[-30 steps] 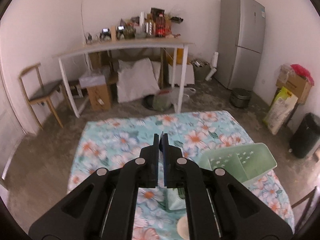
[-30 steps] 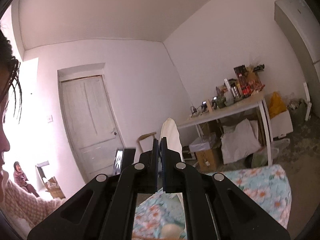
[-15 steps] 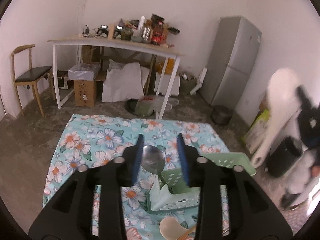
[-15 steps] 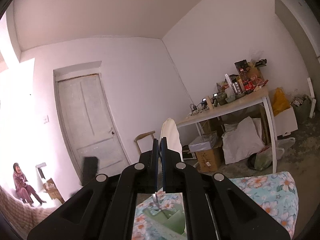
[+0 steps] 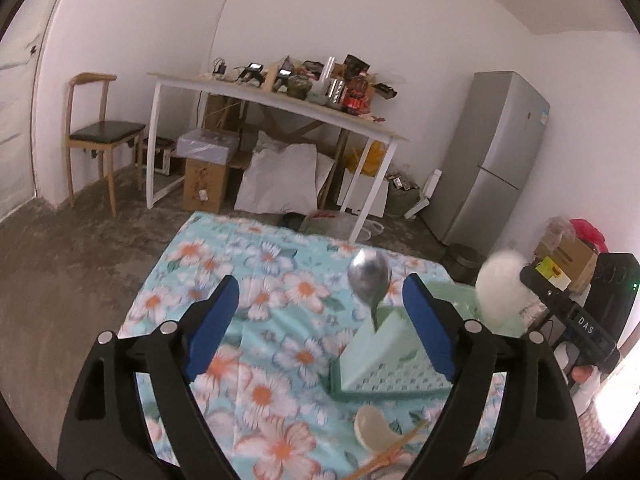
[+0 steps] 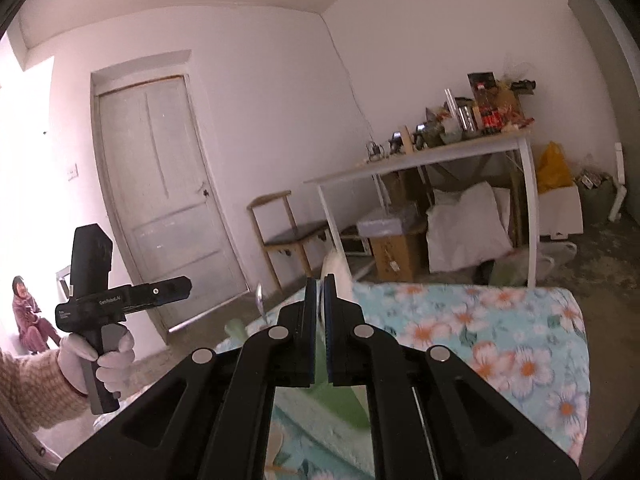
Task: Organize utensils
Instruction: 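Open the left tool to drop the spoon into the holder while the right tool releases the paddle there, then move the left tool to the wooden chopsticks and grasp one chopstick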
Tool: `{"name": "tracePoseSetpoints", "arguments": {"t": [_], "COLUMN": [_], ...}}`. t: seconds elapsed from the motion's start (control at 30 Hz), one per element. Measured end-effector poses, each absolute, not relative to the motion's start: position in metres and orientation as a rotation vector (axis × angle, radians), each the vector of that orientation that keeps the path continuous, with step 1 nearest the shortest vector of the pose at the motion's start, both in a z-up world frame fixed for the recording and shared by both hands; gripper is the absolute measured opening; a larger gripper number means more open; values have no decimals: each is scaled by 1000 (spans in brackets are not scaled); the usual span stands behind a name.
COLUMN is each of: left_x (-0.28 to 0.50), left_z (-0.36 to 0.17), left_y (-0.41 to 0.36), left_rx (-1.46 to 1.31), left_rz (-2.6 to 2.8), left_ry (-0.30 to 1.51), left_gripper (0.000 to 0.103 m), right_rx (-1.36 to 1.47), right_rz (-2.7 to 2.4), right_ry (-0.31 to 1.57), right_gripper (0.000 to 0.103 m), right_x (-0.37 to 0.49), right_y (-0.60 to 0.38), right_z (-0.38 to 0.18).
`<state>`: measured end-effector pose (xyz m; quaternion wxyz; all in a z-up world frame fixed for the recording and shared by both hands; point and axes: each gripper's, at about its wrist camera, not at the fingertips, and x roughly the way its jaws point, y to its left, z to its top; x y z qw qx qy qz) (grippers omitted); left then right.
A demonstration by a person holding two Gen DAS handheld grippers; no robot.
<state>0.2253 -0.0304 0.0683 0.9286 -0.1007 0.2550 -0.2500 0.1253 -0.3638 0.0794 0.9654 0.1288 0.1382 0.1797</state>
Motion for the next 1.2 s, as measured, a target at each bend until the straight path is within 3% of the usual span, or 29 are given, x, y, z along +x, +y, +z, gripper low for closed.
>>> {"name": "tracePoseSetpoints", "arguments": {"t": [0.1,0.17,0.3,0.7,0.93,1.2], "left_x": [214,203,179,116,88,79], "left_z": [61,59,61,78,60,27], "left_y": [-20,-12,5,54,71,70], "left_rx": [-216,-217,-203,-160,-182,-199], "left_rz": [-501,-492,-470,-396,-401,-425], "left_ry": [540,548,537,498,538,632], "left_gripper": [82,83,84,90,90,90], "right_rx": [283,300,317,183,153,165], "right_rz": [348,335,317,120,35,16], "right_ry": [273,257,243,261,350,618], "right_gripper": [12,24,30,95,97,97], "right_x": [112,101,76,-7,-28,-33], "right_y": [-368,-369,-364,-293,-256,-239], "right_z": [85,90,103,115,91,23]}}
